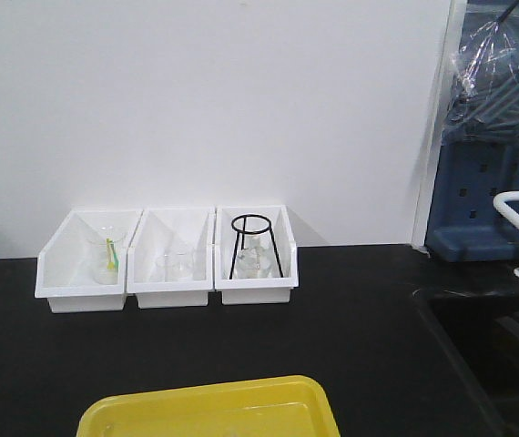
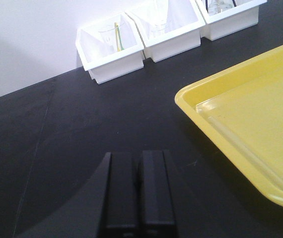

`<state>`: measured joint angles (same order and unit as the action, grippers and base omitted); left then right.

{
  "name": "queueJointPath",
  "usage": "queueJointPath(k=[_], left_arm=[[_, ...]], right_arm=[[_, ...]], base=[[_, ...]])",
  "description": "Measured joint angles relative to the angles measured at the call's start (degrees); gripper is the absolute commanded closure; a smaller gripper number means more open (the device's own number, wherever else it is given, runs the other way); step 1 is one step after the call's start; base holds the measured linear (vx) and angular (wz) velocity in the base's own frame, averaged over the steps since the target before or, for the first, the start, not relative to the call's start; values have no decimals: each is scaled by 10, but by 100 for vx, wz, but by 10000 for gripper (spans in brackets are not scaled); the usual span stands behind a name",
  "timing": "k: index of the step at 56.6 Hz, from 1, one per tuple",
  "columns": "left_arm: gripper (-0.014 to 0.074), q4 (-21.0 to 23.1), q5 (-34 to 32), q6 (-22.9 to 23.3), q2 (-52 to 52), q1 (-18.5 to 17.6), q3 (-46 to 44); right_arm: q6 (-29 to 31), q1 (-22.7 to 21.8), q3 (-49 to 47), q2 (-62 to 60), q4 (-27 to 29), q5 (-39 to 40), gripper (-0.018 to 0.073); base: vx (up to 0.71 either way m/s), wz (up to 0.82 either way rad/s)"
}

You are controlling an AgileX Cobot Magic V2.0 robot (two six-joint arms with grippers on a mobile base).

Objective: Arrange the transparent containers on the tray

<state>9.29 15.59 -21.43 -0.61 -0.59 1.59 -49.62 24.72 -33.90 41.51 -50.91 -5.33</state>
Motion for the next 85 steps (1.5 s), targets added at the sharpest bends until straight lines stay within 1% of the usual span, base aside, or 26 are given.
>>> queueJointPath(k=[19,23,27,30,35,41,44,46,50,55,60,67,74,85], left_arm=[[603,0,0,0,0,4,0],[603,0,0,0,0,4,0],[603,0,0,0,0,4,0],[603,0,1,0,0,4,0],[603,0,1,0,0,4,0],[603,0,1,0,0,4,0],[603,0,1,0,0,4,0],[603,0,1,0,0,4,0],[603,0,1,0,0,4,0],[603,0,1,0,0,4,0],[603,0,1,0,0,4,0],[603,0,1,0,0,4,0],[603,0,1,0,0,4,0],[603,0,1,0,0,4,0]], right_arm=[[0,0,0,0,1,0,571],[7,0,0,0,17,-1,571],[41,0,1,0,59,0,571],[84,0,4,0,109,0,571],[190,0,18,-2,200,12,571],[280,-5,52,-13,299,36,571],[302,-17,73,-23,330,44,571],[313,-33,93,-34,353,49,571],[321,-68,132,-57,380,64,571],[325,-115,183,-90,398,88,571],[332,-156,243,-138,402,103,571],[350,-193,307,-212,403,106,571],[361,-213,353,-285,404,104,571],[369,-216,356,-392,421,73,571]], base=[[0,0],[0,0],[0,0],[0,0],[0,0],[0,0],[0,0],[0,0],[0,0],[0,0],[0,0],[0,0],[0,0],[0,0]])
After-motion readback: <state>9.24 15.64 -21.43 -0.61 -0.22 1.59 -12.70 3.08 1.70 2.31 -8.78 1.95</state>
